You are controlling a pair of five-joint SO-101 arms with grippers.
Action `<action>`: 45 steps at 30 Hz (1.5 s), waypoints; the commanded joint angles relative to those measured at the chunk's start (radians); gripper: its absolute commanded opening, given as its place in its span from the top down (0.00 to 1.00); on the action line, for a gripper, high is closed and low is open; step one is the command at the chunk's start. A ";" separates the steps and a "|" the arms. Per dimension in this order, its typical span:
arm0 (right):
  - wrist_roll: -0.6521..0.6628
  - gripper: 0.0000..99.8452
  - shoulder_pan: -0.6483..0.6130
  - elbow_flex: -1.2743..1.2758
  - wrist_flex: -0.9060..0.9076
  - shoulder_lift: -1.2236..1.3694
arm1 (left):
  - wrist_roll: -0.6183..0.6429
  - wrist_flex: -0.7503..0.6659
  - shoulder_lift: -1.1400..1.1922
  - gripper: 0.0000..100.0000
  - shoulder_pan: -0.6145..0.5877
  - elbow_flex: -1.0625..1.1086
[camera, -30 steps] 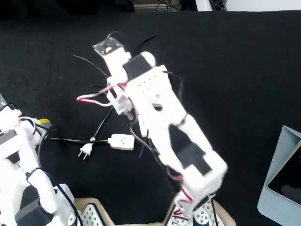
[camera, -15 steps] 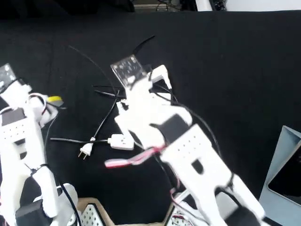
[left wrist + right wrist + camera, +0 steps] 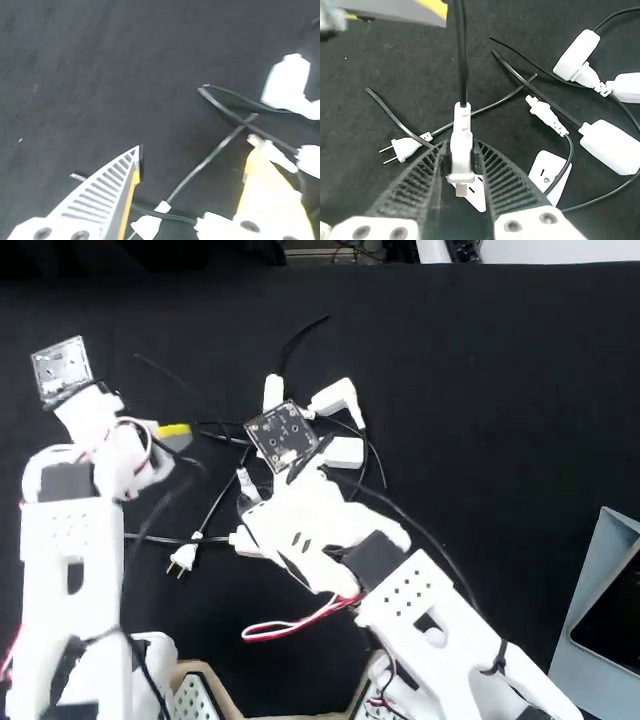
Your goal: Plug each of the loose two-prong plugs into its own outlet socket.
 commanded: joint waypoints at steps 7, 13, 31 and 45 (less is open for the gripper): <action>-0.031 0.99 -0.015 0.001 -0.034 -0.028 | 0.002 -0.100 -0.288 0.63 0.186 0.205; -0.066 0.99 -0.009 0.005 -0.032 -0.028 | -0.091 -0.037 -0.339 0.63 0.269 0.222; -0.064 0.99 0.097 0.031 -0.008 -0.028 | -0.155 0.014 -0.631 0.63 0.124 0.344; -0.058 0.99 0.460 -0.007 -0.040 -0.021 | -0.667 0.028 -0.259 0.63 0.286 0.341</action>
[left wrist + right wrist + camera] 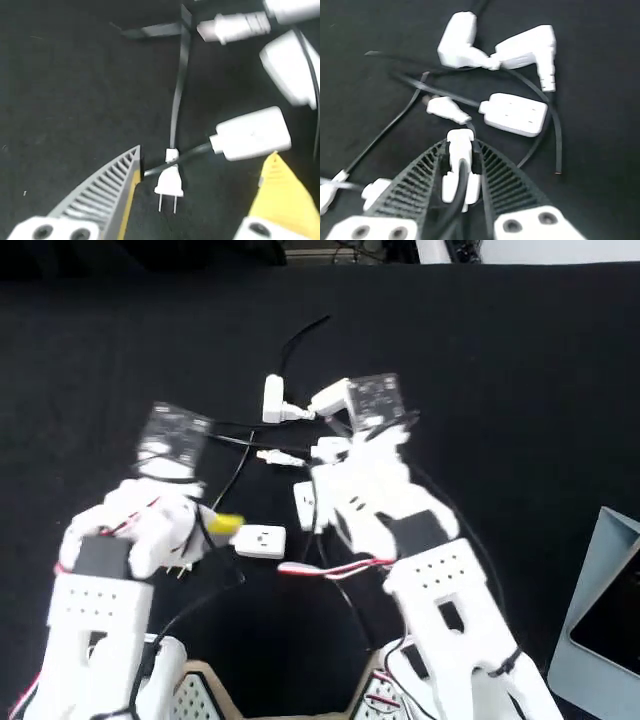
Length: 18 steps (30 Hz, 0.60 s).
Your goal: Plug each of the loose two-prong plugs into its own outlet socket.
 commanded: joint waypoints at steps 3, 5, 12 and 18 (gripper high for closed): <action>-0.002 0.99 0.144 -0.053 -0.061 -0.016 | -0.137 -0.023 0.103 0.63 0.150 -0.008; -0.002 0.99 0.173 -0.053 -0.072 -0.016 | -0.143 -0.044 0.112 0.63 0.203 0.010; -0.006 0.99 0.183 -0.051 -0.077 -0.016 | -0.229 -0.269 0.114 0.70 0.300 0.206; -0.006 0.99 0.181 -0.042 -0.077 -0.016 | -0.244 -0.347 0.115 0.71 0.306 0.252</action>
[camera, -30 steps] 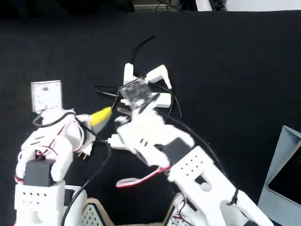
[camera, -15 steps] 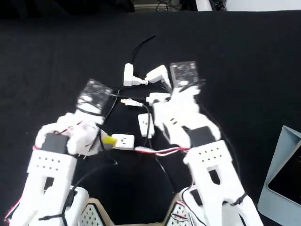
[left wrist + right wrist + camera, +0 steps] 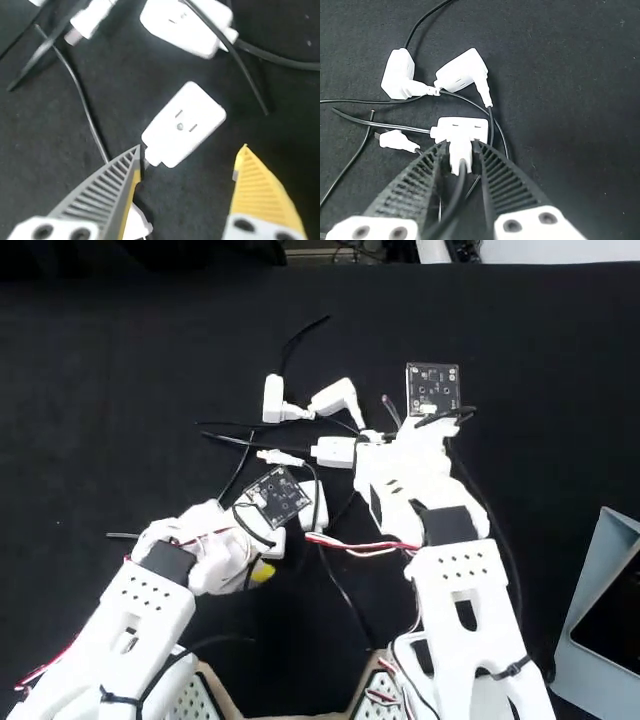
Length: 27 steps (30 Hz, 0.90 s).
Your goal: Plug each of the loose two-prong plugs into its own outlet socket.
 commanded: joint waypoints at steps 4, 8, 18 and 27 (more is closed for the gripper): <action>-0.006 0.99 -0.005 -0.035 -0.021 -0.016 | -0.011 -0.051 0.023 0.71 0.008 -0.004; -0.008 0.99 -0.014 -0.035 -0.021 -0.016 | -0.011 -0.080 0.152 0.71 0.008 -0.035; -0.009 0.99 -0.014 -0.035 -0.015 -0.016 | 0.015 -0.078 0.609 0.73 -0.002 -0.297; -0.009 0.99 -0.014 -0.022 -0.021 -0.016 | 0.040 -0.086 0.635 0.82 -0.012 -0.351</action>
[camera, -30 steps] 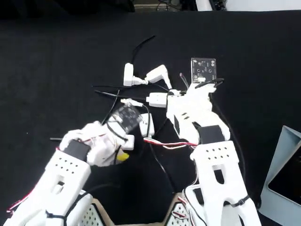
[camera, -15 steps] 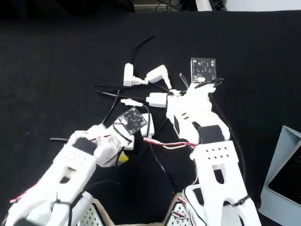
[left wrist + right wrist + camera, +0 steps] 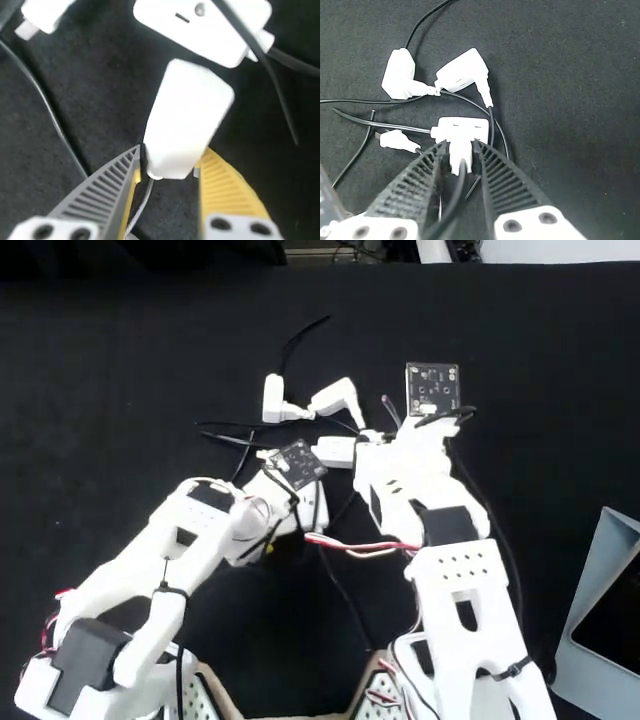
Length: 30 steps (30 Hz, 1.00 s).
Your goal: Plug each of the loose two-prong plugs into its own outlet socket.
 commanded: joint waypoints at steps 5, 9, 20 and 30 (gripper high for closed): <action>-0.009 0.99 -0.011 -0.022 -0.021 -0.016 | 0.015 -0.008 0.000 0.83 -0.013 -0.051; -0.009 0.99 -0.011 -0.021 -0.021 -0.016 | 0.014 0.057 -0.002 0.91 -0.031 -0.068; -0.009 0.99 -0.011 -0.021 -0.021 -0.016 | 0.092 0.370 -0.100 0.97 -0.124 -0.070; -0.009 0.99 -0.012 -0.021 -0.017 -0.016 | 0.172 0.364 -0.192 0.68 -0.348 -0.140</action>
